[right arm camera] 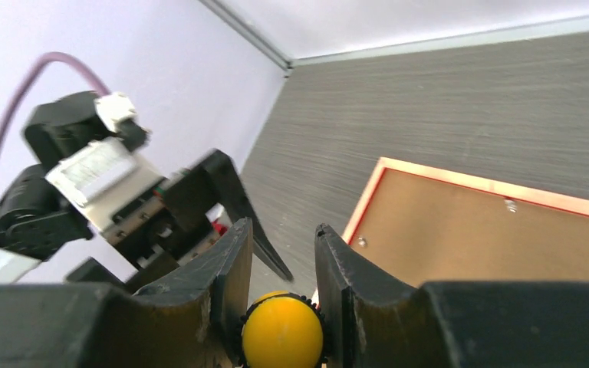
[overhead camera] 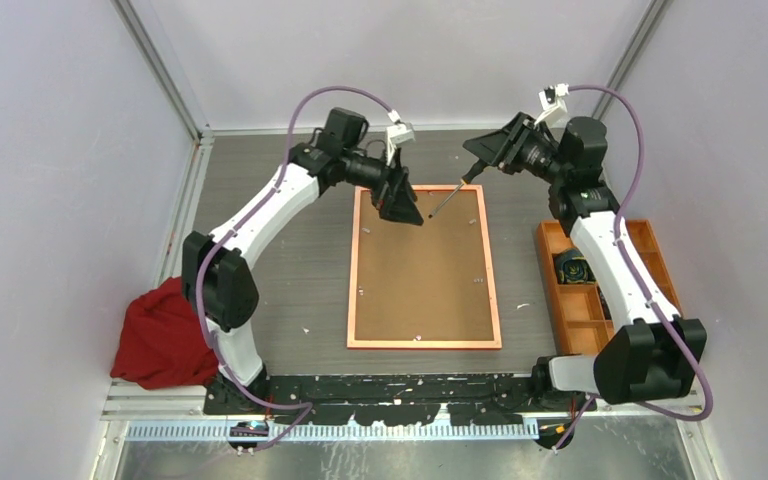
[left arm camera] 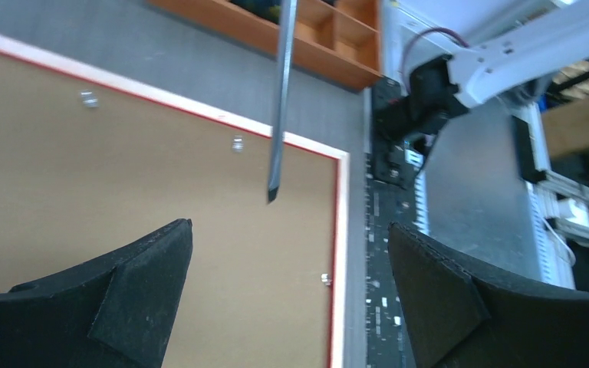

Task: Take the photo out of the frame
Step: Adjust the screwdriver.

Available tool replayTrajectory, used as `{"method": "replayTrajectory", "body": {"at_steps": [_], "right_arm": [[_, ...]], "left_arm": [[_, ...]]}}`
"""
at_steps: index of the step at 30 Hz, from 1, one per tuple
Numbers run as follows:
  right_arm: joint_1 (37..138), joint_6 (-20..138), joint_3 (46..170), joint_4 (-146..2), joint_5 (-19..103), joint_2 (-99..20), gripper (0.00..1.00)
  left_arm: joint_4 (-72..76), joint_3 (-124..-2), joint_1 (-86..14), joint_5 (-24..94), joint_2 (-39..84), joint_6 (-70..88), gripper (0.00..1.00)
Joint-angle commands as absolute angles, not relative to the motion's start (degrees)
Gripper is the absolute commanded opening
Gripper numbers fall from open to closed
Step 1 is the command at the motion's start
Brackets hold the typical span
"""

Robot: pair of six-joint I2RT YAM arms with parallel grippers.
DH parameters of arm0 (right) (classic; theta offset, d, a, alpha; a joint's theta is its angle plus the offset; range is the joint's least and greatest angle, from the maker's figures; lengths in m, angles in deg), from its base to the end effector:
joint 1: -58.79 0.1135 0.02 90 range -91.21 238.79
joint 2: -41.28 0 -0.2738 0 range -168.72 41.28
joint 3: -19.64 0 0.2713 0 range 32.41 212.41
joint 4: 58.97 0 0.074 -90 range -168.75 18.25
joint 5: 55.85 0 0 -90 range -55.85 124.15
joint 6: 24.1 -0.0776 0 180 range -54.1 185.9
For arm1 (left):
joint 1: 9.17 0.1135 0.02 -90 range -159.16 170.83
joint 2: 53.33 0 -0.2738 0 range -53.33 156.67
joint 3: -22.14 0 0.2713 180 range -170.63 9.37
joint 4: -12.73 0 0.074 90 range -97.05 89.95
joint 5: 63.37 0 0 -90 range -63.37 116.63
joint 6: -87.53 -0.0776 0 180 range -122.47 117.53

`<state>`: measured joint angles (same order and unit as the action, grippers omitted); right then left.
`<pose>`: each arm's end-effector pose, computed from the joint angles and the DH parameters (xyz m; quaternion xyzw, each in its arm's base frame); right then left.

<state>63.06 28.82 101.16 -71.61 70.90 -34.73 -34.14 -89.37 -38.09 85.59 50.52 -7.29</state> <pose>0.3545 0.0730 0.3883 0.0008 0.7414 0.4428 0.5041 0.3554 -0.2723 0.3434 0.4302 0.6913 -0.5127 0.2723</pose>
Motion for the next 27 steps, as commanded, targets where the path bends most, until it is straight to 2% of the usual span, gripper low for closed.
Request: {"method": "replayTrajectory", "body": {"at_steps": [1,8,11,15,16,17,18,20,21,23,24,25,27], "right_arm": [[63.2,23.0,98.6,-59.0,77.0,-30.1,0.01],[63.2,19.4,95.3,-54.4,80.0,-26.5,0.01],[63.1,19.4,94.1,-53.4,80.6,-25.3,0.01],[63.1,19.3,92.9,-52.2,81.2,-24.9,0.01],[63.1,20.1,92.6,-53.2,81.2,-24.4,0.02],[63.1,20.5,92.6,-53.8,81.1,-24.2,0.02],[63.0,21.0,92.6,-54.3,81.2,-24.0,0.03],[63.1,22.3,92.5,-55.3,81.4,-23.5,0.07],[63.0,22.7,92.6,-55.9,81.8,-23.2,0.19],[63.0,26.0,92.8,-58.2,82.9,-22.3,0.55],[63.1,28.4,93.1,-60.3,83.5,-21.7,0.67],[63.1,31.3,93.6,-62.8,83.9,-21.0,0.76],[63.1,38.0,95.1,-69.3,86.0,-20.0,0.84]], "left_arm": [[-35.5,-89.1,-42.1,91.4,47.4,-5.5,1.0],[-33.0,-89.3,-45.7,92.7,47.6,-0.9,0.93],[-31.7,-89.1,-46.3,93.9,47.9,0.8,0.82],[-29.9,-88.5,-46.8,93.9,48.1,2.5,0.51],[-29.8,-88.5,-46.9,92.3,48.2,2.8,0.18],[-29.9,-88.6,-46.9,91.6,48.2,2.8,0.08],[-30.1,-88.6,-46.9,90.9,48.1,2.7,0.01],[-30.5,-88.4,-46.9,89.7,47.9,2.1,0.0],[-31.4,-88.4,-46.9,89.5,47.7,1.3,0.0],[-34.6,-88.8,-46.9,88.3,47.2,-1.7,0.0],[-37.2,-89.2,-46.9,87.6,46.9,-4.7,0.0],[-39.6,-89.4,-46.8,86.9,46.5,-7.6,0.0],[-44.8,-89.7,-46.8,84.8,45.6,-13.1,0.0]]}}
